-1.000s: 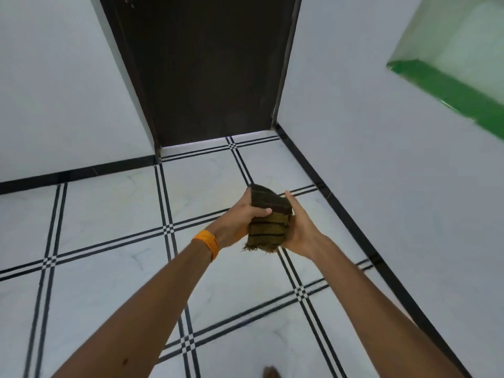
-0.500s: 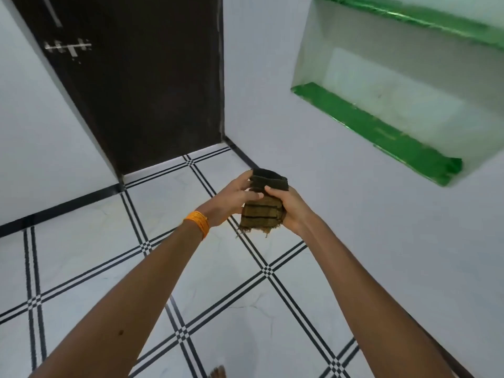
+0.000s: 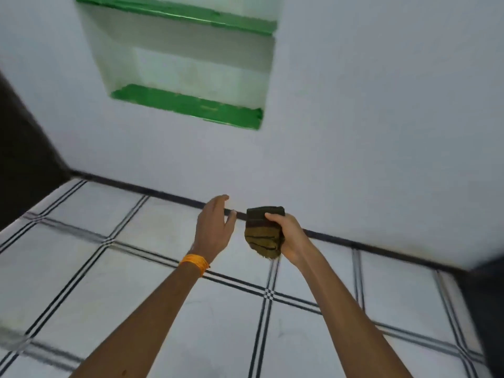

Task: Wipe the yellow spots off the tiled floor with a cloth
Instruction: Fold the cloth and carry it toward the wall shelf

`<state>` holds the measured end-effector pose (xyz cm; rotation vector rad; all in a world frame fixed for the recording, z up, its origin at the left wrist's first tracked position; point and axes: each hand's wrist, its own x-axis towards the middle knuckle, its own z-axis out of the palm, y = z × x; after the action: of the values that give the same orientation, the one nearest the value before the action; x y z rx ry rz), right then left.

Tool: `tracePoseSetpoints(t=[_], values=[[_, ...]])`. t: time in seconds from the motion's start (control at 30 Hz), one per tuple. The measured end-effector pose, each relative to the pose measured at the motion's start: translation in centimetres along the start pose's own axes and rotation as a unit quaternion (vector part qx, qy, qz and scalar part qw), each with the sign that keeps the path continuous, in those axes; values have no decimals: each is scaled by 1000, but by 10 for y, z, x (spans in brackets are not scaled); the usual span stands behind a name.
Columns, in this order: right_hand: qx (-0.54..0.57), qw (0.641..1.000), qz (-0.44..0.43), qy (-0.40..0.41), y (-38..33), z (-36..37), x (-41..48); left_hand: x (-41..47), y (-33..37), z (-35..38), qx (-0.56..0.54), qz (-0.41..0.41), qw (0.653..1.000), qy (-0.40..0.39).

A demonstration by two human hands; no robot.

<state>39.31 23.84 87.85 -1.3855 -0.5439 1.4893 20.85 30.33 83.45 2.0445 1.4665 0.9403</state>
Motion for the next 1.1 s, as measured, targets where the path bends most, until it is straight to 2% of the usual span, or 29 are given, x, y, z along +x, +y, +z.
tracePoseSetpoints(t=[0.1, 0.27, 0.4, 0.5, 0.7, 0.93, 1.1], values=[[57, 993, -28, 97, 13, -74, -66, -18, 50, 46, 50, 129, 989, -44], [175, 952, -66, 241, 53, -166, -189, -70, 145, 114, 26, 277, 949, -149], [245, 902, -109, 339, 92, -223, -295, -138, 221, 168, -10, 372, 903, -215], [292, 841, -154, 429, 129, -272, -386, -220, 293, 207, -47, 450, 852, -265], [342, 739, -202, 544, 203, -353, -542, -382, 416, 279, -75, 540, 767, -338], [409, 640, -218, 612, 309, -429, -706, -600, 510, 346, -79, 616, 659, -425], [460, 576, -211, 642, 379, -464, -784, -724, 552, 376, -80, 653, 588, -471]])
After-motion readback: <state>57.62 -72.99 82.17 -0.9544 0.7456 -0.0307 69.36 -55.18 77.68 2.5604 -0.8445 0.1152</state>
